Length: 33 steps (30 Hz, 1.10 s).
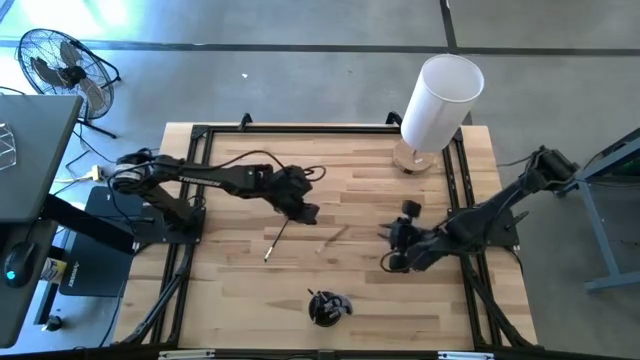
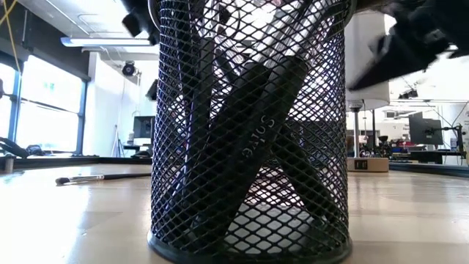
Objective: Put items in baskets/containers
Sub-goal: Put the black eyeshadow brush into the black pen holder
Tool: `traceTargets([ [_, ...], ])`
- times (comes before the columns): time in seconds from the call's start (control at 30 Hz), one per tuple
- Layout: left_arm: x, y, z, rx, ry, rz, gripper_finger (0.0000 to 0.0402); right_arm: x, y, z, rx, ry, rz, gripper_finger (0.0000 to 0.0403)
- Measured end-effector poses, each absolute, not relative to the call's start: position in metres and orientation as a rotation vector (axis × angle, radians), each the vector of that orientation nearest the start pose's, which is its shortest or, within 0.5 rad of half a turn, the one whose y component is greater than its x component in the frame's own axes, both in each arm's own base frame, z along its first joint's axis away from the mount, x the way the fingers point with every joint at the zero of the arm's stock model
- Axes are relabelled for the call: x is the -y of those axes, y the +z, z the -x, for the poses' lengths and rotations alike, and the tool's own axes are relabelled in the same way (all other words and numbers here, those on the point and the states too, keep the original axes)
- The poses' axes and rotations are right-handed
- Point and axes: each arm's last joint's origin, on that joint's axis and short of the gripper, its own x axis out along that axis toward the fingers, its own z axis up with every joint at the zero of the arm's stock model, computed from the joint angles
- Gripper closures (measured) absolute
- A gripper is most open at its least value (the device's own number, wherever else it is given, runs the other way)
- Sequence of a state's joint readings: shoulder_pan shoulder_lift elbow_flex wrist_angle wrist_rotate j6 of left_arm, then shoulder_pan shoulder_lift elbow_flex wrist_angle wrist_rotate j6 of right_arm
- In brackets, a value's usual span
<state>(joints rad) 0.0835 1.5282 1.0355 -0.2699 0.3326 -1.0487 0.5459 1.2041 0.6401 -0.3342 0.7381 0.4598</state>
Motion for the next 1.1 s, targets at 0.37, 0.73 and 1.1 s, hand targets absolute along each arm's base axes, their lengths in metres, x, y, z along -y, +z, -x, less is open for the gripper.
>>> traceTargets([
  [0.37, 0.011, 0.243, -0.338, -0.792, 0.251, 1.078, 0.0401, -0.086, 0.202, -0.209, -0.824, 0.011, 0.226, 0.0303],
  [0.73, 0.058, 0.234, -0.323, -0.915, 0.307, 0.943, 0.0401, -0.098, 0.184, -0.207, -0.914, 0.315, 0.293, 0.0304],
  [1.1, 0.075, 0.211, -0.295, -0.914, 0.422, 1.032, 0.0401, -0.141, 0.159, -0.240, -0.986, 0.623, 0.522, 0.0304],
])
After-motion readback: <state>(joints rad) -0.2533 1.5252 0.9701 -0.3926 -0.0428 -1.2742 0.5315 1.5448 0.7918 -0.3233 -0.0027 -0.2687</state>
